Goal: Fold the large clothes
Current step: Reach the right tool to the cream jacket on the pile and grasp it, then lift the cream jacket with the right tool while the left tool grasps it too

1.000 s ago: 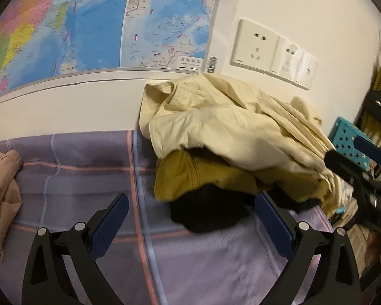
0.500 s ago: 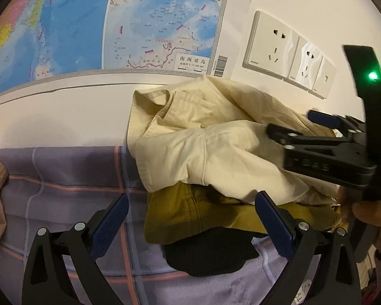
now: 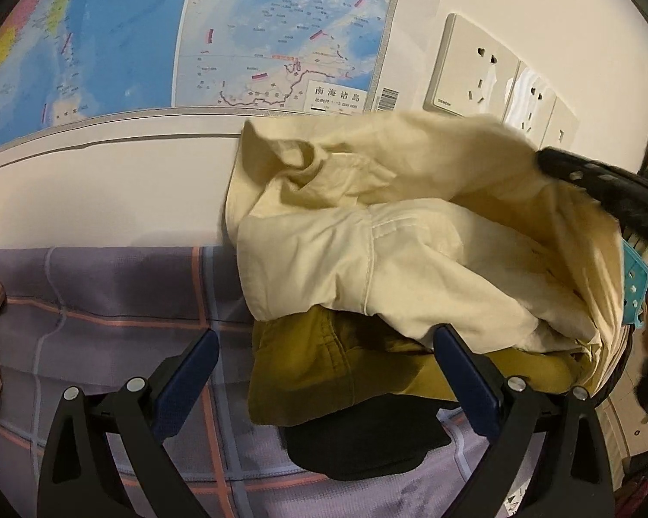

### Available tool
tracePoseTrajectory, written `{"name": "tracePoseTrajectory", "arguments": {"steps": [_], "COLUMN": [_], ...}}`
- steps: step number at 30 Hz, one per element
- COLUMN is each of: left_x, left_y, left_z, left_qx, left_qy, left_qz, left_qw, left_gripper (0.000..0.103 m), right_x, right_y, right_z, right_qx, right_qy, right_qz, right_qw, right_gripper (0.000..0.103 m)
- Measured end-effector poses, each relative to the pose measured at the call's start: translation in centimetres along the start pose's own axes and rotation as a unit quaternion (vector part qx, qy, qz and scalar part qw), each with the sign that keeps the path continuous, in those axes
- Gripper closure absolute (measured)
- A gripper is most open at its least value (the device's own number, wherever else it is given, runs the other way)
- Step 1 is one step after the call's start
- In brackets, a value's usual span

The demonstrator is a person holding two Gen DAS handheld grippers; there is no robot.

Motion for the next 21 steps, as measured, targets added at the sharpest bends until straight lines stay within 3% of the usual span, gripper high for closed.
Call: {"name": "tracePoseTrajectory", "arguments": {"steps": [2, 4, 5, 11, 12, 13, 14, 17, 21], "left_x": [-0.3, -0.5, -0.6, -1.7, -1.6, -1.8, -2.0, -2.4, -1.9], "left_y": [0.3, 0.5, 0.7, 1.0, 1.2, 1.3, 1.3, 1.1, 0.4], "left_z": [-0.1, -0.2, -0.3, -0.6, -0.6, -0.6, -0.6, -0.6, -0.7], "left_qx": [0.002, 0.002, 0.000, -0.004, -0.005, -0.006, -0.008, 0.001, 0.015], "left_qy": [-0.001, 0.001, 0.001, 0.000, -0.001, -0.003, -0.004, 0.004, 0.017], "left_qz": [-0.001, 0.001, 0.001, 0.005, 0.006, 0.005, 0.005, 0.001, -0.039], "left_qw": [1.0000, 1.0000, 1.0000, 1.0000, 1.0000, 1.0000, 1.0000, 1.0000, 0.9990], "left_gripper": [0.007, 0.007, 0.007, 0.007, 0.007, 0.007, 0.007, 0.007, 0.007], "right_x": [-0.3, -1.0, -1.5, -3.5, -3.4, -3.3, -2.9, -2.6, 0.2], "right_y": [-0.3, 0.2, 0.6, 5.3, 6.3, 6.9, 7.1, 4.5, -3.1], "right_z": [-0.6, -1.3, -1.8, -1.9, -2.1, -2.2, -2.5, -1.4, 2.1], "right_qx": [-0.011, -0.018, -0.021, -0.054, -0.063, -0.076, -0.088, -0.051, 0.025], "right_qy": [-0.005, -0.034, -0.045, -0.076, -0.079, -0.076, -0.075, -0.070, -0.016], "right_qz": [0.005, -0.001, 0.001, 0.007, 0.003, 0.005, 0.012, 0.027, 0.018], "right_qw": [1.000, 0.999, 0.999, 0.996, 0.995, 0.994, 0.993, 0.996, 0.999], "right_gripper": [0.080, 0.036, 0.034, 0.037, 0.050, 0.078, 0.089, 0.096, 0.098]}}
Point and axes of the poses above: each gripper's, at about its wrist camera, not at the fingertips, and y roughly the way its jaws point, x to its right, z to its top, the point moved 9 cm from there along y, roughly the way its jaws point, and after that the axes turned 5 degrees about x, right-handed, at the moved point
